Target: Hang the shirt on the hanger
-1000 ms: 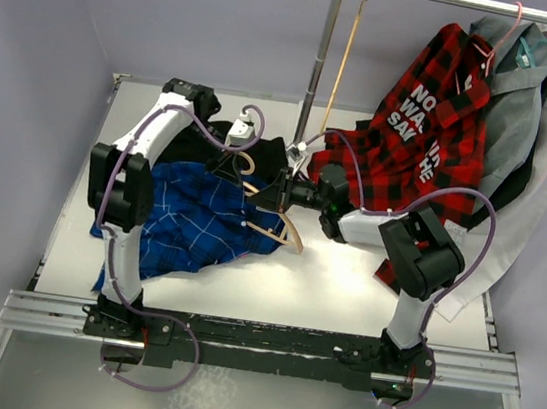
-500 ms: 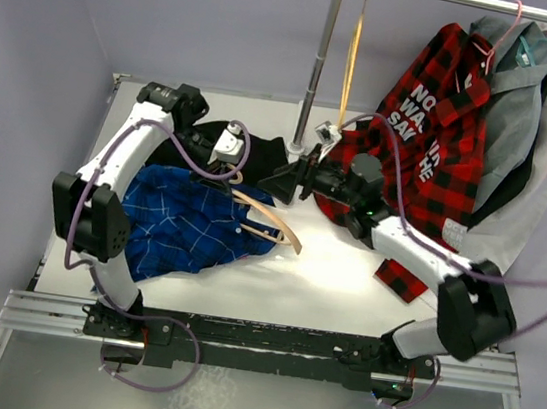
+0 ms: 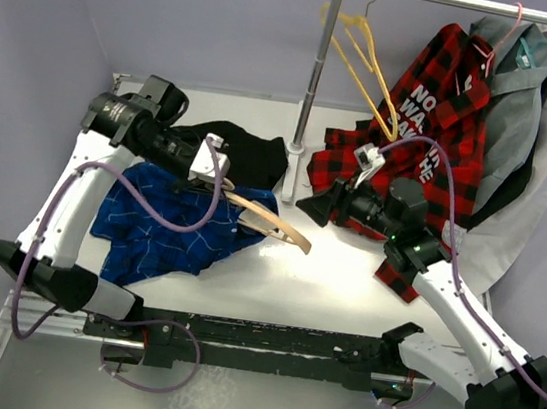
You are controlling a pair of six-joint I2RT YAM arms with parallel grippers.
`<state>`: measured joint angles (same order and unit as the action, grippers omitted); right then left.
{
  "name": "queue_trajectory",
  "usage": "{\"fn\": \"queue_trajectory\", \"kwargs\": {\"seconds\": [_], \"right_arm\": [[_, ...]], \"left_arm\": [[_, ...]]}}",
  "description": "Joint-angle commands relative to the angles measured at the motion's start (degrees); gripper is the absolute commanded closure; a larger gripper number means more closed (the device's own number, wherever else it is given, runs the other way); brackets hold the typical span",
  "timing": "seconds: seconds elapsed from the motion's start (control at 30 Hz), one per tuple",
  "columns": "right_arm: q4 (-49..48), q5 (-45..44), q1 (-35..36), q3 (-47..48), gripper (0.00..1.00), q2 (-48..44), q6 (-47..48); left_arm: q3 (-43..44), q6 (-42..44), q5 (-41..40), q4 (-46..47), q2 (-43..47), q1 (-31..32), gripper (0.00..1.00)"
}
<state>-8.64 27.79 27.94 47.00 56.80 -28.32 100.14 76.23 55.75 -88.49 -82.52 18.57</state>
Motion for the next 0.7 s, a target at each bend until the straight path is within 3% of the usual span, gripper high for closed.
{"fn": "queue_trajectory", "kwargs": {"seconds": [0.0,0.2,0.67], "right_arm": [[3.81,3.35,0.05,-5.30,0.39,-0.36,-0.42],[-9.52,6.94,1.36,-10.94,0.41,-3.23,-9.04],[-26.84,-3.17,14.38,-21.07,0.33,-4.25,-10.62]], "left_arm": [[4.95,-4.78,5.28,-0.28,4.02,1.83,1.00],[6.90,-6.75,4.64,-0.28,4.65,2.58,1.00],[12.80,-8.77,3.02,-0.24,2.45,2.65,1.00]]}}
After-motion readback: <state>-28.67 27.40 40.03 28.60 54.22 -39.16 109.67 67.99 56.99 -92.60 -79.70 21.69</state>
